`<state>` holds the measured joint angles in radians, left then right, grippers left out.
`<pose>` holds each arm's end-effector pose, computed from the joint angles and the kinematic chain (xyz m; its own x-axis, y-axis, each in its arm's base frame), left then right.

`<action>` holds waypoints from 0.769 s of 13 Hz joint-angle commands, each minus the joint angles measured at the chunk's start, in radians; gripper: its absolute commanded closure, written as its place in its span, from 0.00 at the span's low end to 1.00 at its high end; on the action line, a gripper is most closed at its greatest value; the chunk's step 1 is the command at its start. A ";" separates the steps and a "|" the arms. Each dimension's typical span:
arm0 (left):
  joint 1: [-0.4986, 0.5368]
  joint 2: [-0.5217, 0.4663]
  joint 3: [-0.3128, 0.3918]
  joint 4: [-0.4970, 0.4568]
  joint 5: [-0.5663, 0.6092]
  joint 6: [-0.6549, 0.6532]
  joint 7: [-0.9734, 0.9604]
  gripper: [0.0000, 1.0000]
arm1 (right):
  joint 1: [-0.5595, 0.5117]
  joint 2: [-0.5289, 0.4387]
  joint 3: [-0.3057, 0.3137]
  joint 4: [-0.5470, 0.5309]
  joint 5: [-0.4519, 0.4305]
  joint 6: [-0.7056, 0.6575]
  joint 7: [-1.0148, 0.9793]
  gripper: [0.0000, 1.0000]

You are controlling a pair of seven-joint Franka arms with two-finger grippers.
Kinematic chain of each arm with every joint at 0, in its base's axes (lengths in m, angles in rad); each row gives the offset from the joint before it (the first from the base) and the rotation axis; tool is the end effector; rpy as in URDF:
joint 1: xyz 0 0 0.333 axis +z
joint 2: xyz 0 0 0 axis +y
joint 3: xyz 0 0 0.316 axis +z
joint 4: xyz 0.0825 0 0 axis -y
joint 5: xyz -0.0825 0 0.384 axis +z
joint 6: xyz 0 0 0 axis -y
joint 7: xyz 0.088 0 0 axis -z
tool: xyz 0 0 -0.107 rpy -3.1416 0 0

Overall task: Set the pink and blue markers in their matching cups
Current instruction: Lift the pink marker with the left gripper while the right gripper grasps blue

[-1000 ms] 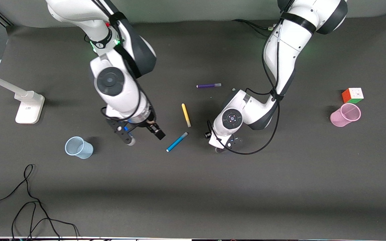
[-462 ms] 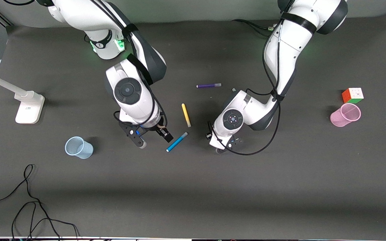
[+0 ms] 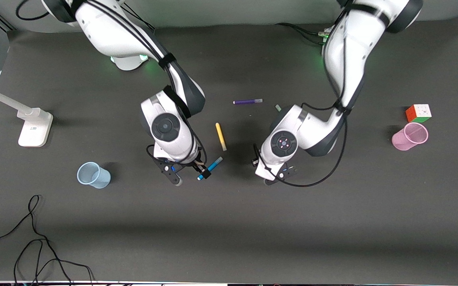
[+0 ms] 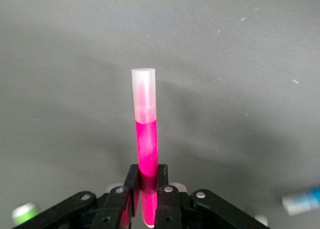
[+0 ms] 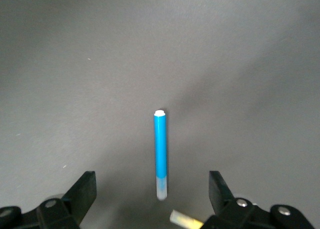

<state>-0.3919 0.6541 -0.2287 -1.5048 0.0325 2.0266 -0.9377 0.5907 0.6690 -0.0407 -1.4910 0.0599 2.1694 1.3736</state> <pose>0.5820 -0.3833 0.2806 0.9305 0.3303 -0.1582 0.3301 -0.9435 -0.0282 0.6056 0.3798 0.2791 0.6613 -0.7498 -0.0222 -0.7501 -0.6611 -0.0144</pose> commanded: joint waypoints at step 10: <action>0.228 -0.539 0.020 -0.016 0.032 -0.649 0.777 1.00 | 0.049 0.172 -0.004 0.031 0.017 0.109 0.025 0.01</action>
<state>-0.2116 0.1574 -0.2073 -1.5016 0.0415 1.4067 -0.3107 0.6317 0.8142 -0.0388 -1.4891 0.0608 2.2646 1.3792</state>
